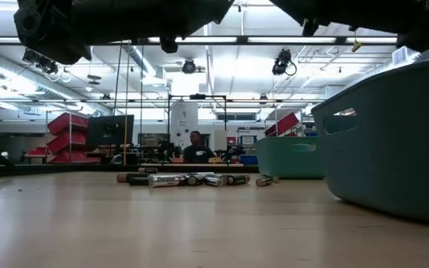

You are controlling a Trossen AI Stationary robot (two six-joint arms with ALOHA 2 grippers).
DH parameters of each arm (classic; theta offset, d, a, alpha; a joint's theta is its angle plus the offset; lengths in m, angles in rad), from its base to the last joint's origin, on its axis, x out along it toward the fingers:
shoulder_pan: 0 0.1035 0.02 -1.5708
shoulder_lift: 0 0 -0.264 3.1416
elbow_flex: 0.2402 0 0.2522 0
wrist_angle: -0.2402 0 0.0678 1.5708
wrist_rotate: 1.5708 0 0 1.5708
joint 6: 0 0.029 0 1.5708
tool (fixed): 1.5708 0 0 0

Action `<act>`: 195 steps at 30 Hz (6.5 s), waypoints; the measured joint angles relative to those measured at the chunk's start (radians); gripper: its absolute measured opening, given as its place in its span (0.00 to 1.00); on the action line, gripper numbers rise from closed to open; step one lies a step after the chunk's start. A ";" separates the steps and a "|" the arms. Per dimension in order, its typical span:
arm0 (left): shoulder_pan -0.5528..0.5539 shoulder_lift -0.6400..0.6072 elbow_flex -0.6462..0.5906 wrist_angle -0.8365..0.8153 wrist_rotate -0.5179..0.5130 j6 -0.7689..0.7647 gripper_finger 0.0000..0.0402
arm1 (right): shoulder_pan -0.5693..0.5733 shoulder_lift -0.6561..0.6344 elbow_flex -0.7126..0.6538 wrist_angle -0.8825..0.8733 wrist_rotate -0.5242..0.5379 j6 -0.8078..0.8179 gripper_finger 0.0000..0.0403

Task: Sort batteries
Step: Put the silver battery into the green bin

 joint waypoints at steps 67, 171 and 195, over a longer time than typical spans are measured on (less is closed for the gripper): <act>0.021 0.001 0.080 -0.111 0.100 0.198 0.16 | 0.015 0.314 0.200 0.166 0.034 -0.124 0.11; -0.007 0.000 0.044 -0.640 -0.100 -0.310 0.41 | -0.443 -0.173 0.199 -1.288 0.014 0.425 0.16; 0.076 0.042 0.044 -0.937 -0.218 -0.477 0.41 | -0.226 -0.275 0.199 -1.277 0.085 0.448 0.16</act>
